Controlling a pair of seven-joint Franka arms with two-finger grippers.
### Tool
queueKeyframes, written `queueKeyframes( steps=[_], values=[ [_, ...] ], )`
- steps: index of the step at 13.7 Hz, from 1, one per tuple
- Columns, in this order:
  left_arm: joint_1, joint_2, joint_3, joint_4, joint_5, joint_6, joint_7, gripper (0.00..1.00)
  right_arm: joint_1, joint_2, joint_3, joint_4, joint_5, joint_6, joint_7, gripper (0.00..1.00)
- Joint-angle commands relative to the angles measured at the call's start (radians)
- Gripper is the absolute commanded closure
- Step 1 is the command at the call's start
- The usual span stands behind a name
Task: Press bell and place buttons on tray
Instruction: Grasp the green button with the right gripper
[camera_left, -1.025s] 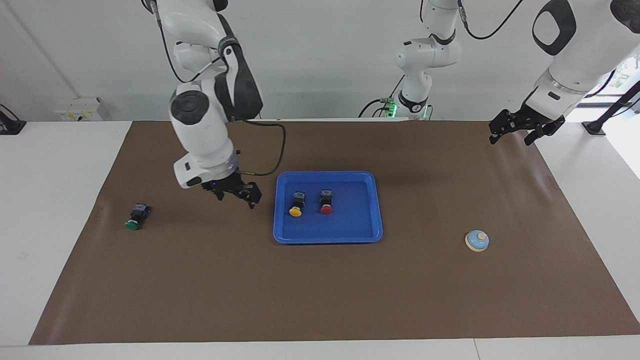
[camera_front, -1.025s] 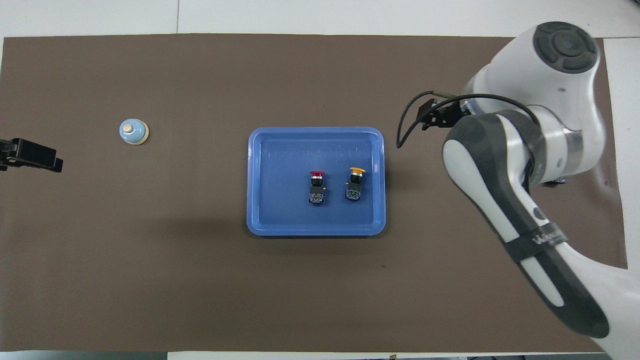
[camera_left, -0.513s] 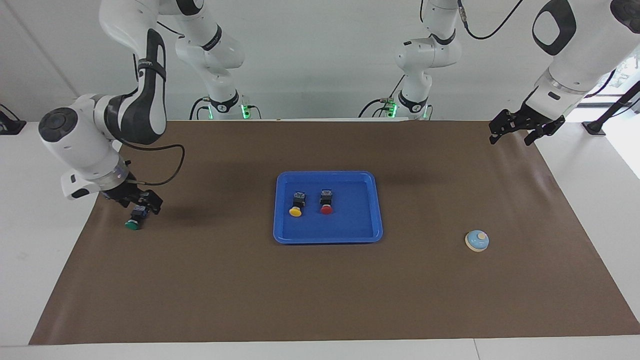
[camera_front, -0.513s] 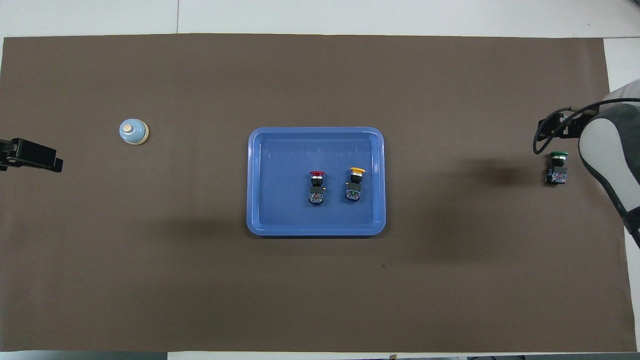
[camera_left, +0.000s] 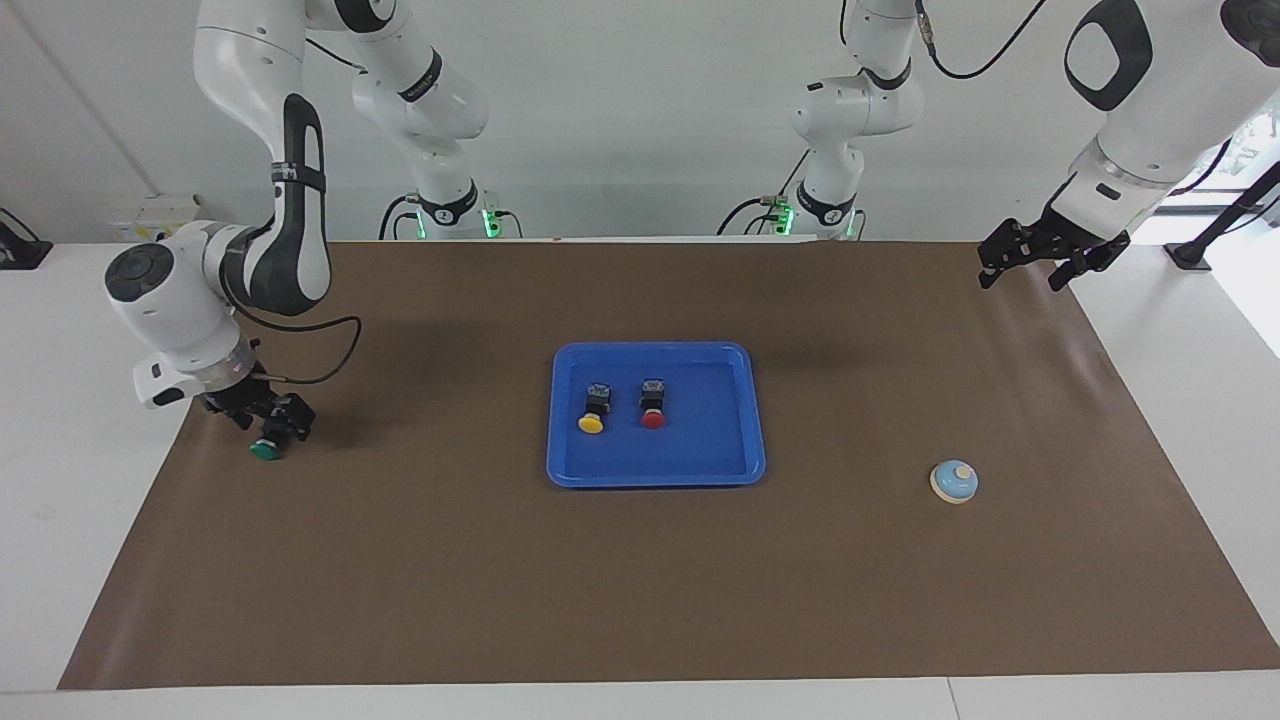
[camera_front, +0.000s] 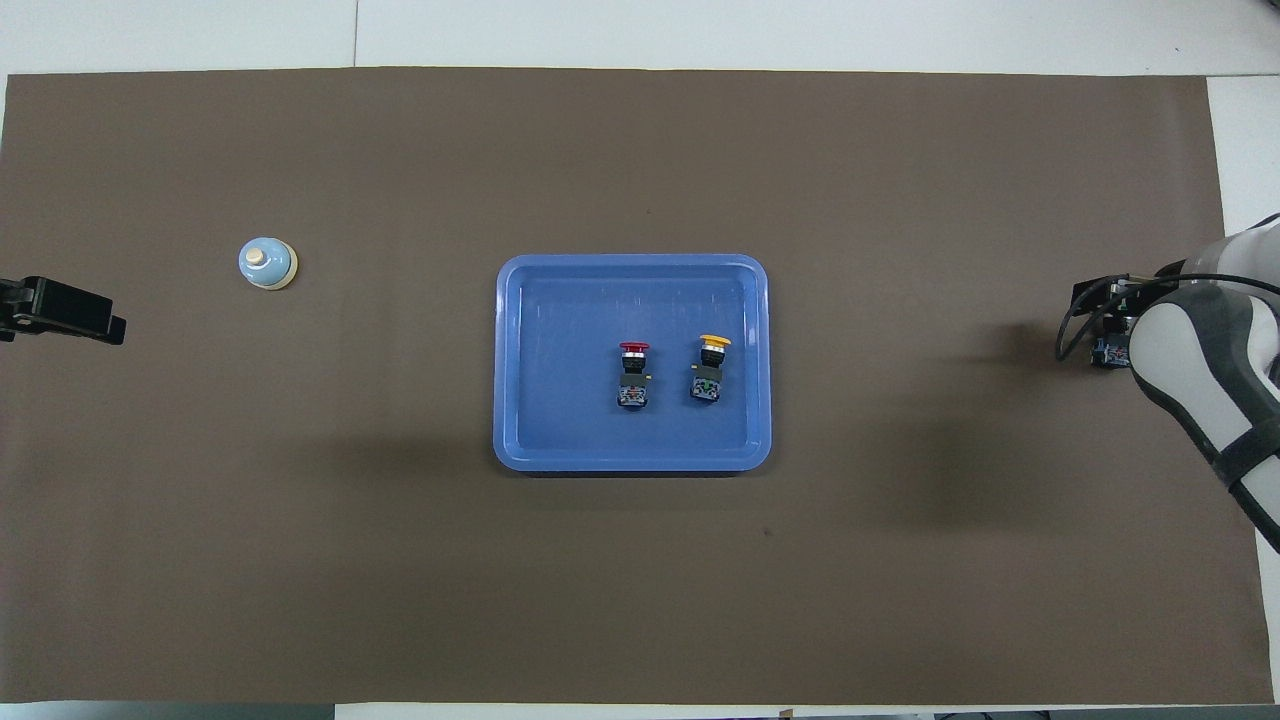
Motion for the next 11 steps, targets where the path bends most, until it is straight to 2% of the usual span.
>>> queueKeyframes(
  steps=[1,9,10,11],
  values=[
    [0.001,-0.003,0.003,0.012,0.001,-0.015,0.01,0.0,-0.042,0.001,0.014,-0.036,-0.014,0.046,-0.054,0.0],
    [0.001,-0.003,0.003,0.012,0.001,-0.015,0.01,0.0,-0.062,0.0,0.013,-0.088,-0.023,0.048,-0.078,0.01],
    [0.001,-0.003,0.003,0.012,0.001,-0.015,0.008,0.0,-0.062,0.0,0.014,-0.086,-0.032,0.048,-0.093,0.16],
    [0.001,-0.003,0.003,0.012,0.001,-0.015,0.01,0.0,-0.064,0.0,0.013,-0.086,-0.034,0.046,-0.101,0.53]
  ],
)
